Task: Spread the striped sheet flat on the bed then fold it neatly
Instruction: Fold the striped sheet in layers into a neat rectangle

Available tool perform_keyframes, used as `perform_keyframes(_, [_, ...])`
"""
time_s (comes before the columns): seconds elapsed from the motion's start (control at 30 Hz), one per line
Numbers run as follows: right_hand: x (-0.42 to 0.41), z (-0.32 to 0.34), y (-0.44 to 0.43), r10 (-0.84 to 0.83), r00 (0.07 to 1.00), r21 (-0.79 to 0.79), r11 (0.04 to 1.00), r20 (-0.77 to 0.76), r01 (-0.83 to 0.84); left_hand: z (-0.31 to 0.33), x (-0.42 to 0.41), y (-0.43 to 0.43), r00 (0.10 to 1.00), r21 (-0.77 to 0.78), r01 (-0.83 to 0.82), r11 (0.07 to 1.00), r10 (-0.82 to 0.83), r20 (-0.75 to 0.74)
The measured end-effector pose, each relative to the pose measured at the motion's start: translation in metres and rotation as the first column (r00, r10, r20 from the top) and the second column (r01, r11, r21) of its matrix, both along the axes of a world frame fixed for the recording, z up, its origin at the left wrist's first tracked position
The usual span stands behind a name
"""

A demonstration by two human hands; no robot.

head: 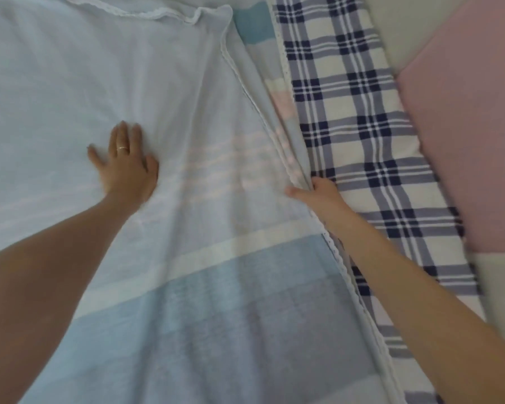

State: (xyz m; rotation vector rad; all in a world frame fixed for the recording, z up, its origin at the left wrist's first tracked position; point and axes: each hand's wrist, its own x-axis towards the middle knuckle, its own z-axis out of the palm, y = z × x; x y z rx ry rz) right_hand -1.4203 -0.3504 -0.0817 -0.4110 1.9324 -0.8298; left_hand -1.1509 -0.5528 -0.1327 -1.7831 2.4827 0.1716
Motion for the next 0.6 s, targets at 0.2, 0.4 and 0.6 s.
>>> perform_keyframes(0.2, [-0.025, 0.013, 0.030, -0.078, 0.988, -0.007, 0.997, -0.134, 0.077, 0.041, 0.009, 0.158, 0.945, 0.287, 0.291, 0.913, -0.228, -0.233])
perform_keyframes(0.4, [-0.030, 0.021, 0.045, 0.043, 0.924, -0.042, 0.997, -0.379, -0.063, 0.047, 0.007, 0.209, 0.940, 0.662, 0.119, 0.740, -0.299, 0.165])
perform_keyframes(0.6, [0.001, 0.028, 0.150, 0.145, 0.985, 0.184, 0.975, -0.098, -0.125, 0.060, -0.004, 0.208, 0.928, 0.723, 0.052, 0.689, -0.301, 0.220])
